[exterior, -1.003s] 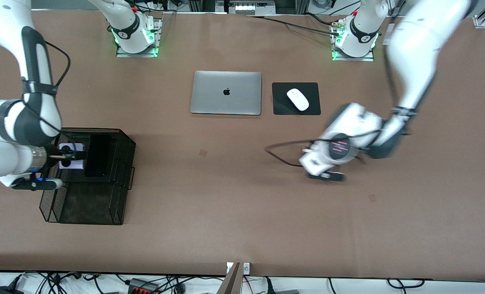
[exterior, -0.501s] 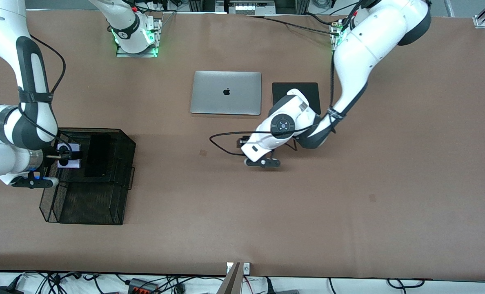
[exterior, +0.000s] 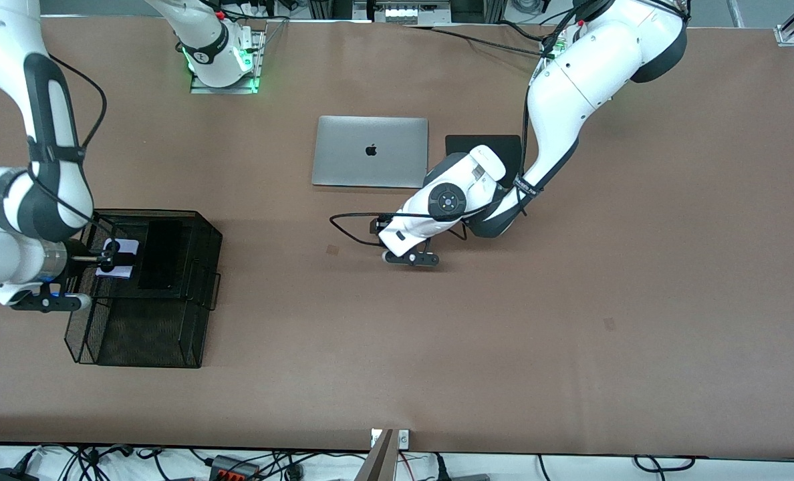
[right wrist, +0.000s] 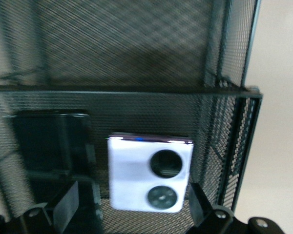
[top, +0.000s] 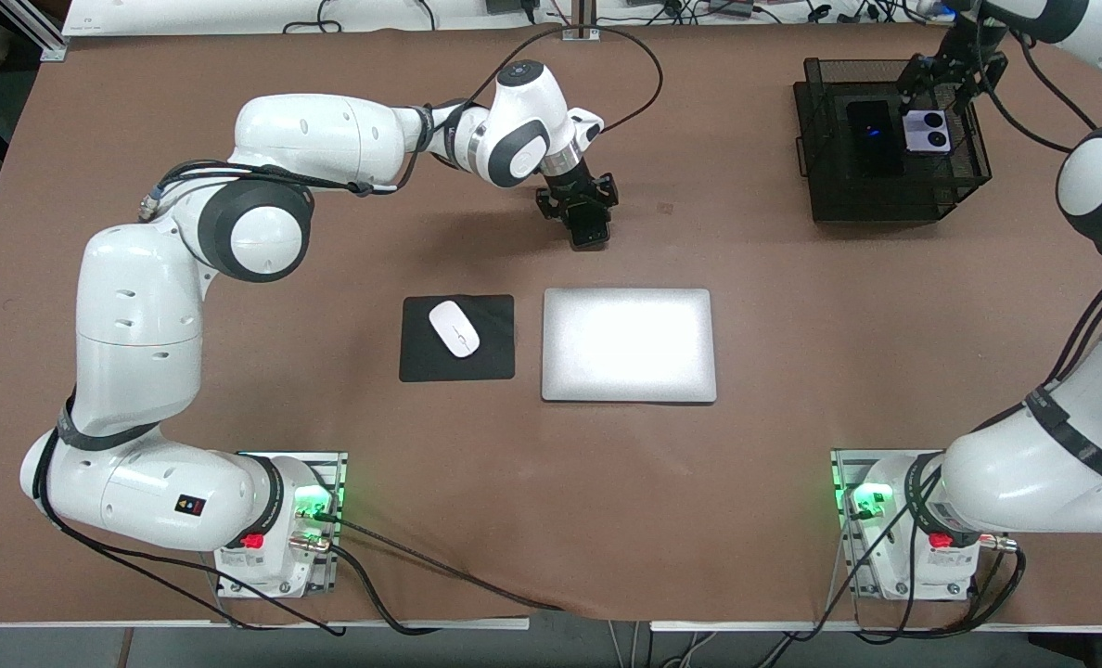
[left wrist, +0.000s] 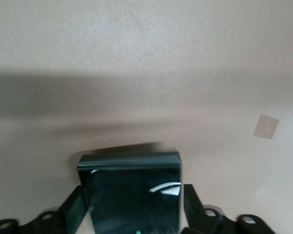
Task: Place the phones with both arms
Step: 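Drop the white phone in the basket while the left gripper releases the flip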
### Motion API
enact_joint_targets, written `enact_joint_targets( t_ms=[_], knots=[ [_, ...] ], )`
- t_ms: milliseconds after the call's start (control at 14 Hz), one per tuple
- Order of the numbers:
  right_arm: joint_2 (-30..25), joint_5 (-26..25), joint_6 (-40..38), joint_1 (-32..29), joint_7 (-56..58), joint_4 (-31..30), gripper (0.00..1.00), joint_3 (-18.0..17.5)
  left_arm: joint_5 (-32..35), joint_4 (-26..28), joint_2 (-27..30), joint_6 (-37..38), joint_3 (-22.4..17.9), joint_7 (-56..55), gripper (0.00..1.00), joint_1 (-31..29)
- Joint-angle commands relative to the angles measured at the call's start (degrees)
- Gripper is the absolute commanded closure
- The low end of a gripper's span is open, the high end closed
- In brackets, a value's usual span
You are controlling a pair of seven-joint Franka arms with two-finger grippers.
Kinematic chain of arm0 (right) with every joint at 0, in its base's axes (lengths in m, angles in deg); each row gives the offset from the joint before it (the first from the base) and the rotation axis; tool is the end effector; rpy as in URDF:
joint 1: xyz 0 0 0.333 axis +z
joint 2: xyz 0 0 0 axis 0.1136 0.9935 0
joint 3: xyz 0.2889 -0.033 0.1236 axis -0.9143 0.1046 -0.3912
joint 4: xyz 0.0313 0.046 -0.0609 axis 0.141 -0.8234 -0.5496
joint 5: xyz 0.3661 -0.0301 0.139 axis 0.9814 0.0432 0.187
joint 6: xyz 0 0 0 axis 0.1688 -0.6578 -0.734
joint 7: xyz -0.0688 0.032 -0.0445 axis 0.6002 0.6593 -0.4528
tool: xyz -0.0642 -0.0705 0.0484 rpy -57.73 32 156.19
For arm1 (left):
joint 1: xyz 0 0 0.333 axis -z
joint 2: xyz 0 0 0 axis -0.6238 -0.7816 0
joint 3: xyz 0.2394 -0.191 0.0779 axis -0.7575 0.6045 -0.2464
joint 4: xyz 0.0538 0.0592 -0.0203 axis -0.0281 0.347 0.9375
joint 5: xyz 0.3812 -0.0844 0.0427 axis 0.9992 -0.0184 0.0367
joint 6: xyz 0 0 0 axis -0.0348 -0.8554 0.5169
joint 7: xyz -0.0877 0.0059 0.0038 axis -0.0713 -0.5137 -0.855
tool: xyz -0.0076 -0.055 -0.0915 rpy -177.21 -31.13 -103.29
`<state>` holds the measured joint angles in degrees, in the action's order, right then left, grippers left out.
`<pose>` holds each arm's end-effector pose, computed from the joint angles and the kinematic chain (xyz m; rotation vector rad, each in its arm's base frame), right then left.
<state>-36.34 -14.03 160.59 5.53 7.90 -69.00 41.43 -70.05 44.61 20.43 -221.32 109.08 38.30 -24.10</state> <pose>0.6770 -0.0589 0.3561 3.1075 0.0158 -0.3236 0.5457 -0.4804 0.1811 2.8022 0.0318 -0.2396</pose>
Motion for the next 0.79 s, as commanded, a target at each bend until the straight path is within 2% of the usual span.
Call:
enact_joint_targets(
  t_ms=[0, 72, 287, 501, 573, 716],
  knots=[
    [-4.61, 0.05, -0.48, 3.97, 0.13, -1.35, 0.0, -0.89, -0.02, -1.01, 1.95, 1.04, -0.73, 0.84, 0.0, -0.07],
    [-4.61, 0.14, -0.4, 5.47, 0.04, -1.36, 0.0, -0.89, -0.02, -0.65, 3.87, 2.44, -0.81, 0.92, 0.0, -0.86],
    [-2.86, 1.62, 1.35, 9.69, -0.05, -1.62, 0.0, -1.15, 1.12, -0.91, 9.94, 14.18, -1.6, 1.1, 0.0, -3.84],
    [-1.37, 4.44, 2.77, 13.03, -0.05, -1.53, 0.0, -1.15, 12.44, -0.91, 15.83, 26.93, -1.25, 6.69, 0.0, -8.5],
    [-1.19, 7.14, 3.64, 14.61, -0.22, -1.53, 0.0, -1.24, 13.33, -1.17, 17.33, 30.71, -1.43, 10.2, 0.0, -10.17],
    [0.04, 8.66, 5.39, 19.08, -0.48, -1.44, 0.0, -1.15, 13.34, -1.18, 20.23, 36.18, -1.61, 15.93, 0.0, -14.47]
  ],
)
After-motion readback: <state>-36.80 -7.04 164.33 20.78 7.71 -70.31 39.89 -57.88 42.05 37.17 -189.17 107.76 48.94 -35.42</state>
